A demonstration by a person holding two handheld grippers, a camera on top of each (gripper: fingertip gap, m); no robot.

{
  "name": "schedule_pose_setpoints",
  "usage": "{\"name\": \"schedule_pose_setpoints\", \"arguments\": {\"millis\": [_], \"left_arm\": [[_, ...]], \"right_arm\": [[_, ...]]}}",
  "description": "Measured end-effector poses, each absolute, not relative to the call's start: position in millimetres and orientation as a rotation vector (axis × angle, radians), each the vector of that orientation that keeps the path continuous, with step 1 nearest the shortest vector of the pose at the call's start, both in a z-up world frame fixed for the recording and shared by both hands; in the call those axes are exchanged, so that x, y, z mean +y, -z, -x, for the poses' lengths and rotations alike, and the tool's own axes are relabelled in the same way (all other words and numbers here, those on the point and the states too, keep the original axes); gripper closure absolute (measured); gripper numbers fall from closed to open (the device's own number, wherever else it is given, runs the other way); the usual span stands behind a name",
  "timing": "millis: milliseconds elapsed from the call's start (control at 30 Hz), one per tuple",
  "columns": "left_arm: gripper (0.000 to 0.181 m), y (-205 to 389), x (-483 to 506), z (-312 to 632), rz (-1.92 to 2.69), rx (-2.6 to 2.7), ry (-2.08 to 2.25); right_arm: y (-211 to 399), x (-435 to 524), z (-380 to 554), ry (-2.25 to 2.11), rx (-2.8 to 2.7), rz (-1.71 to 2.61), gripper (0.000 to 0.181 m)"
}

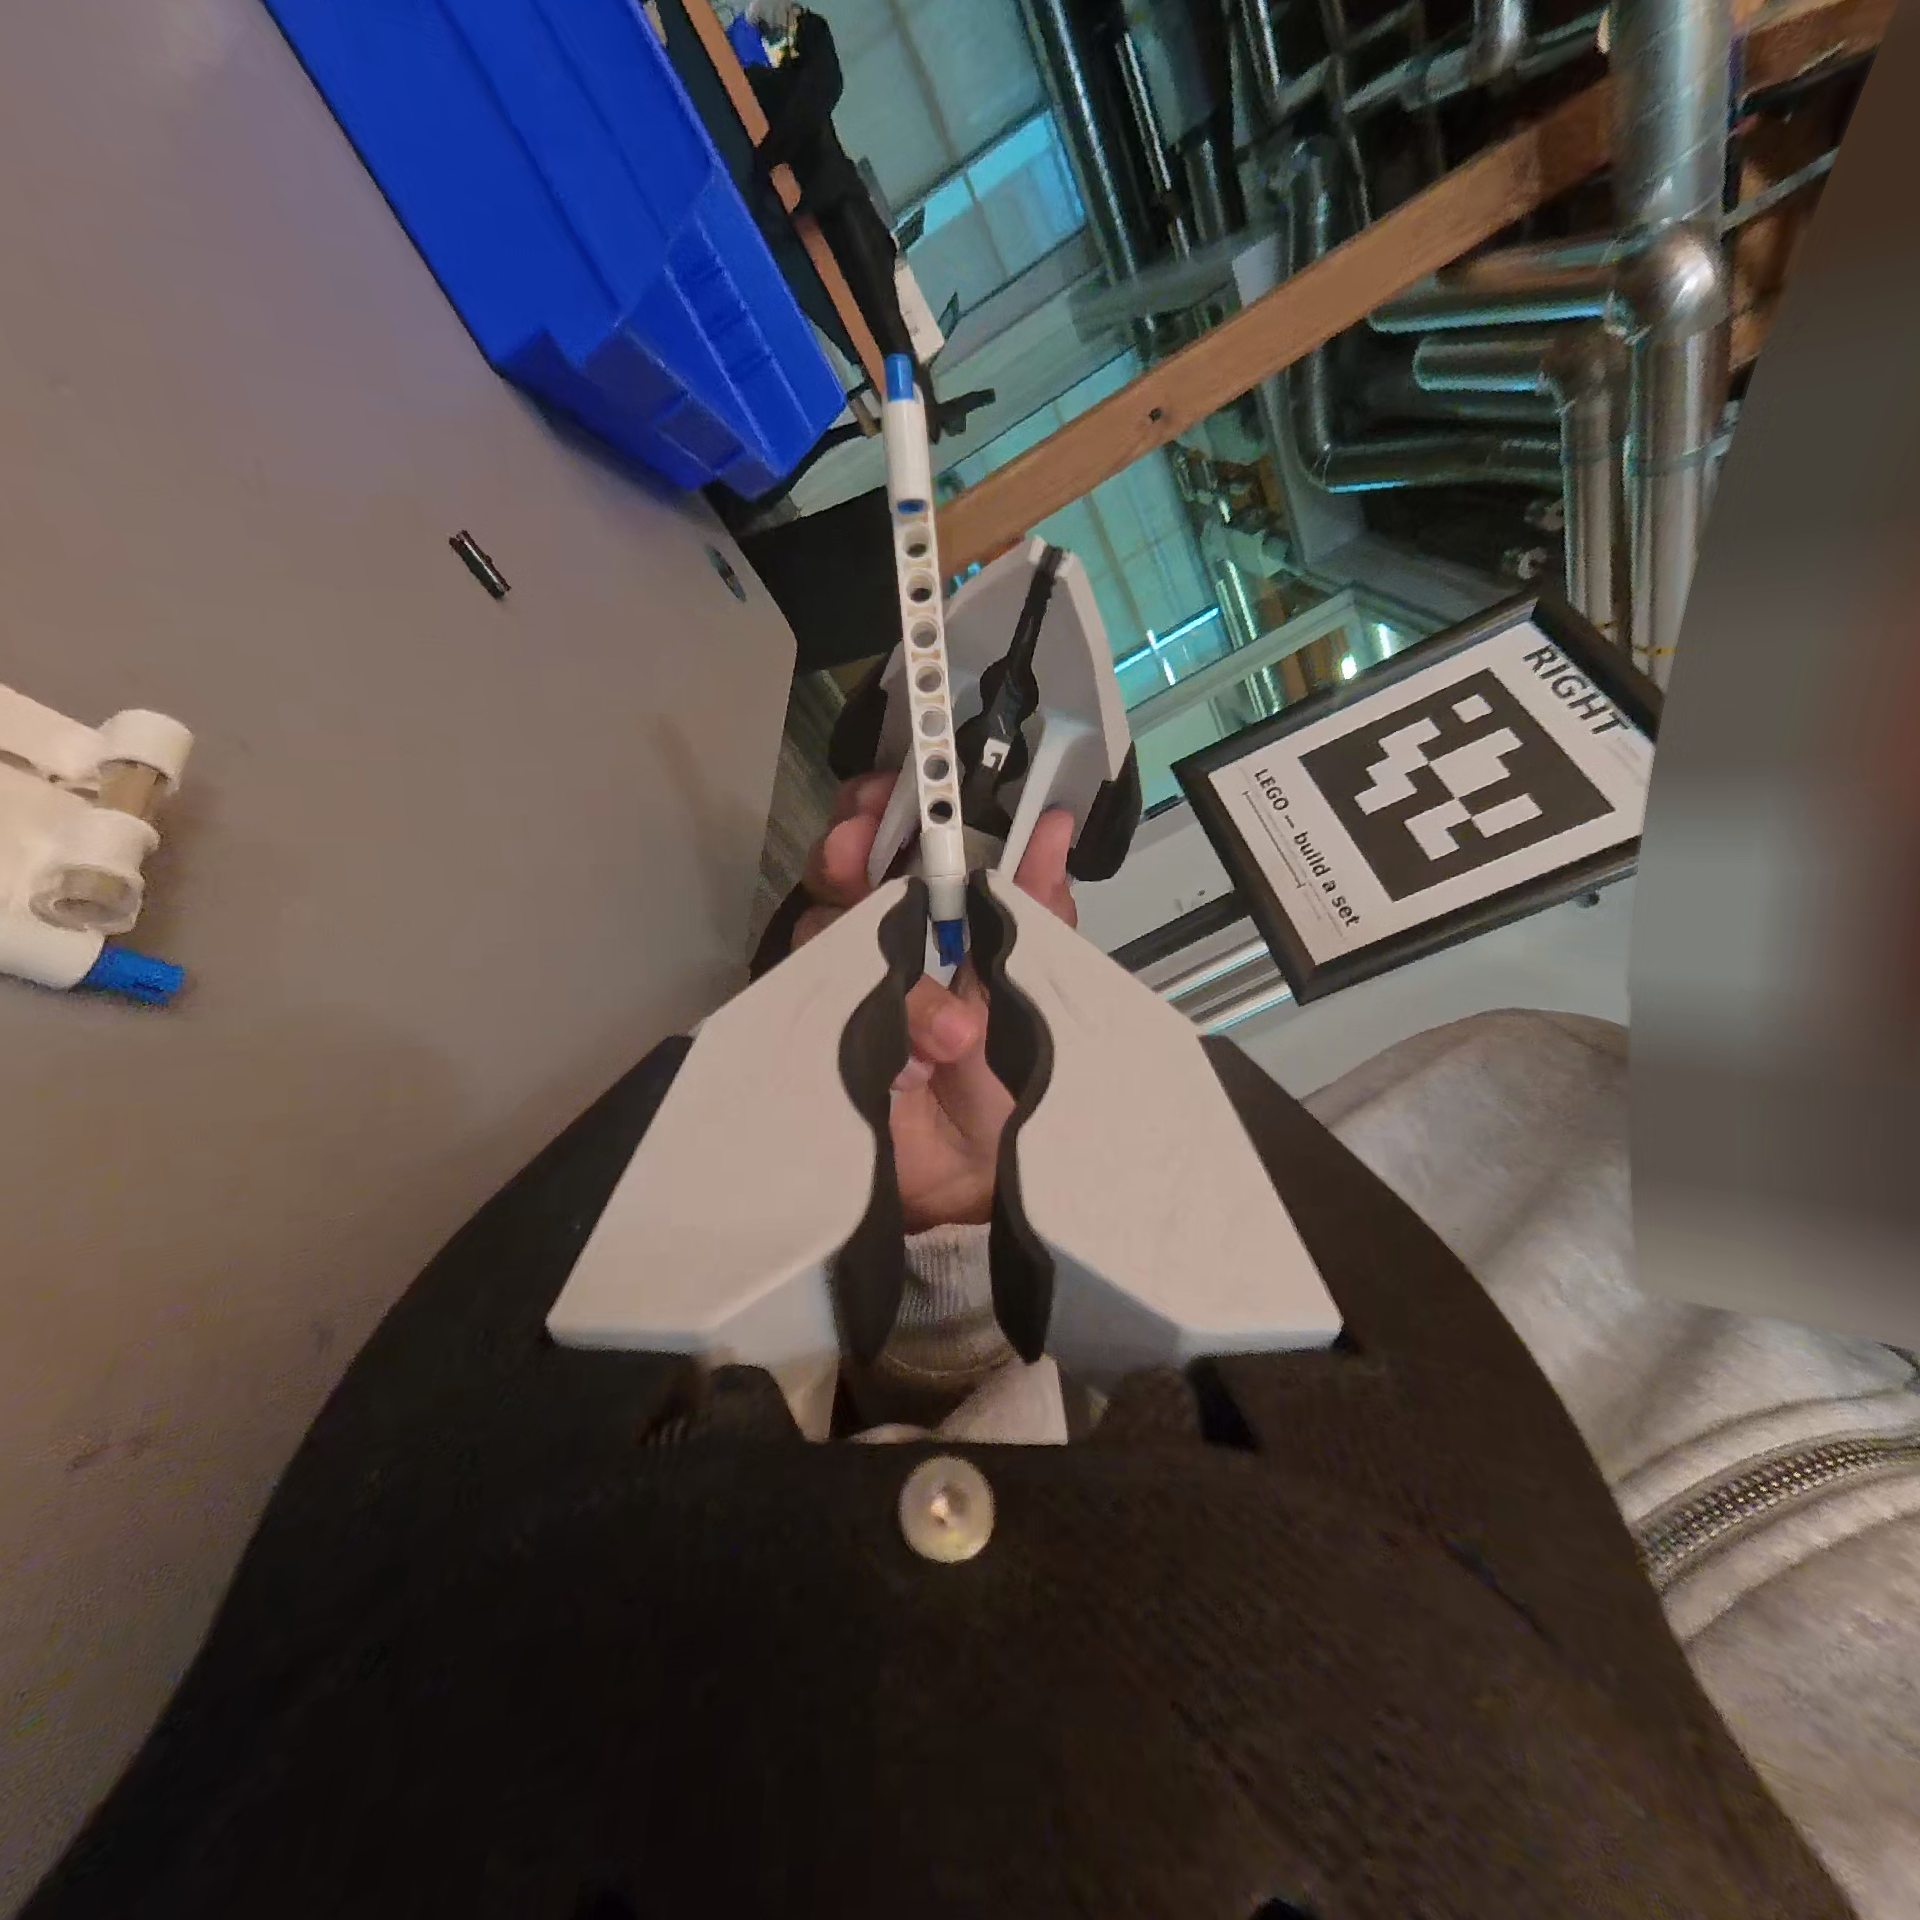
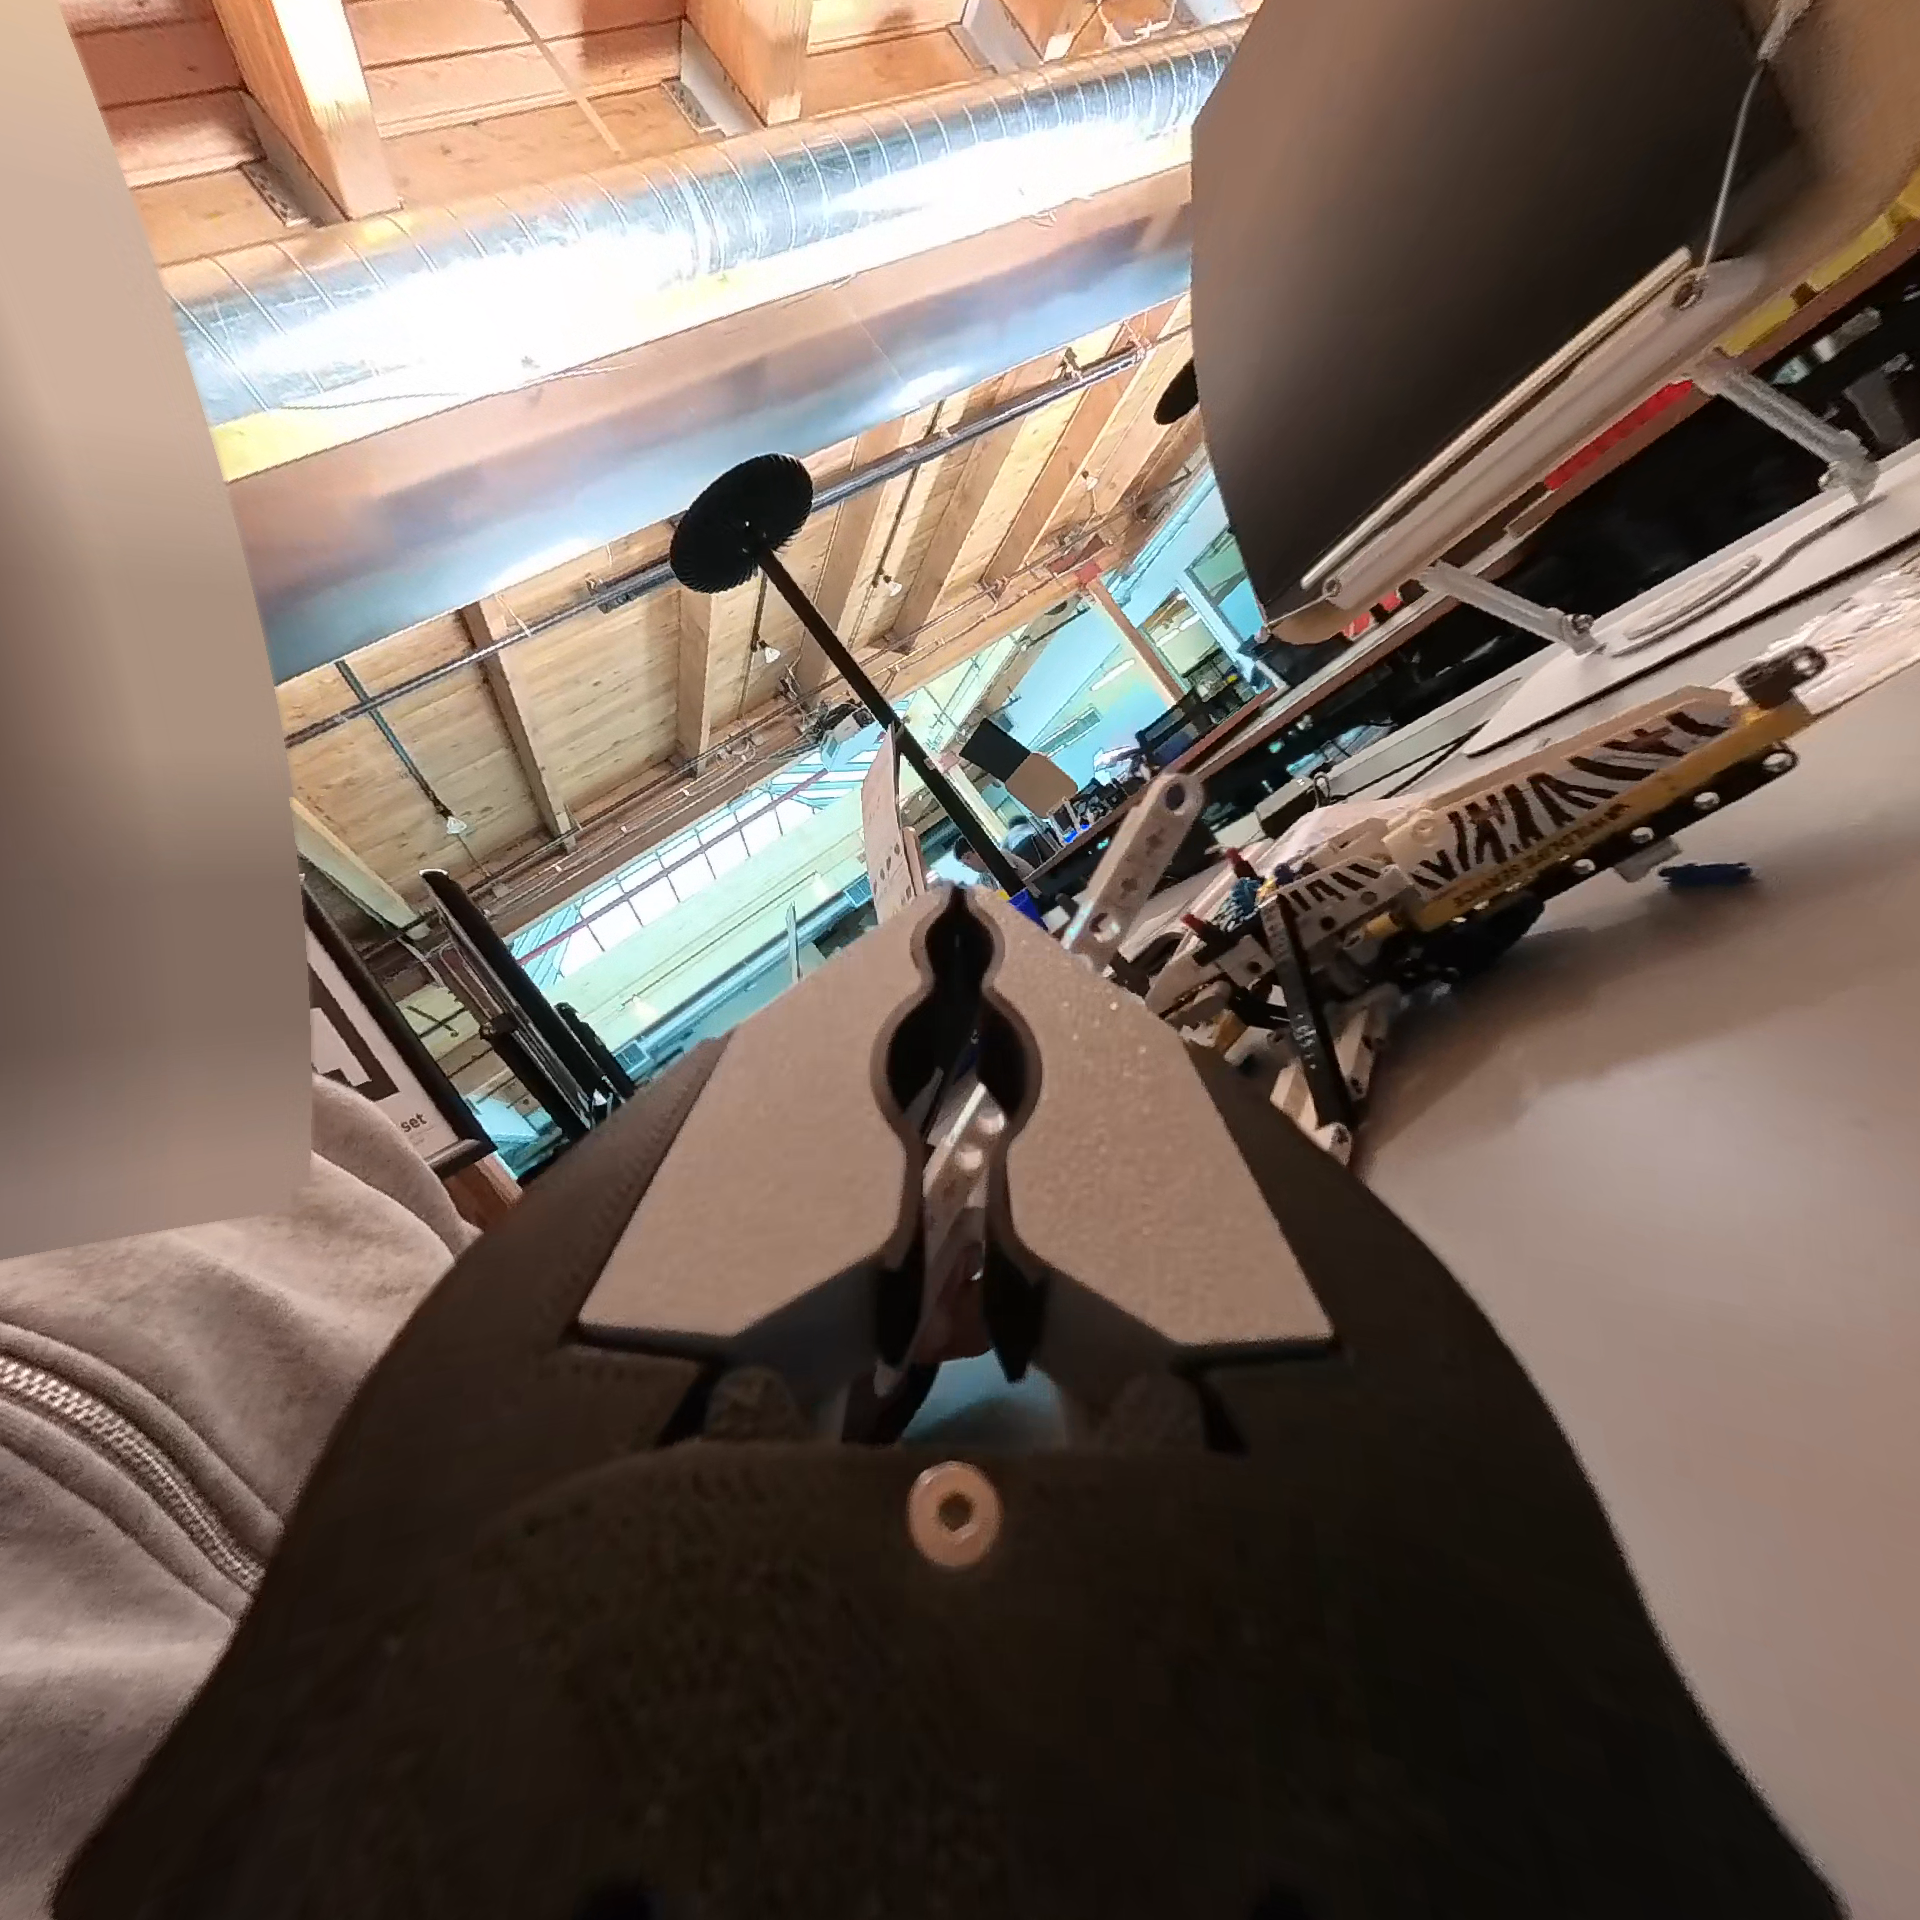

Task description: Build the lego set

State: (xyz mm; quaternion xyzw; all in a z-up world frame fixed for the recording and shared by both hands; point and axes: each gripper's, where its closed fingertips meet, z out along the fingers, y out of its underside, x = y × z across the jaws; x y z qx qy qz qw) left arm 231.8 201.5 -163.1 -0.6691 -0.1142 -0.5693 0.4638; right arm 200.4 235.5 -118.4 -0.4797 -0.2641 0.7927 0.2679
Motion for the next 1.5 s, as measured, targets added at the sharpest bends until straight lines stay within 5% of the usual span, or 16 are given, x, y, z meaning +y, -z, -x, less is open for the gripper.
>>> {"name": "schedule_pose_setpoints", "arguments": {"millis": [33, 567, 667, 1500], "left_arm": [[0.176, 164.8, 202.0, -233.2, 1.661, -0.270, 1.388], [0.175, 170.3, 201.7, -229.8, 1.712, -0.224, 1.317], [0.176, 167.3, 203.3, -218.2, 1.662, -0.291, 1.329], [0.176, 168.8, 204.1, -215.9, 1.660, -0.311, 1.339]], "right_arm": [[119.5, 235.8, -200.0, -2.145, -0.710, 1.298, 0.181], [131.2, 234.5, -191.2, -2.174, -0.714, 1.366, 0.181], [131.3, 241.0, -193.5, -2.174, -0.674, 1.373, 0.167], [147.5, 229.2, -184.1, -2.184, -0.790, 1.464, 0.176]]}}
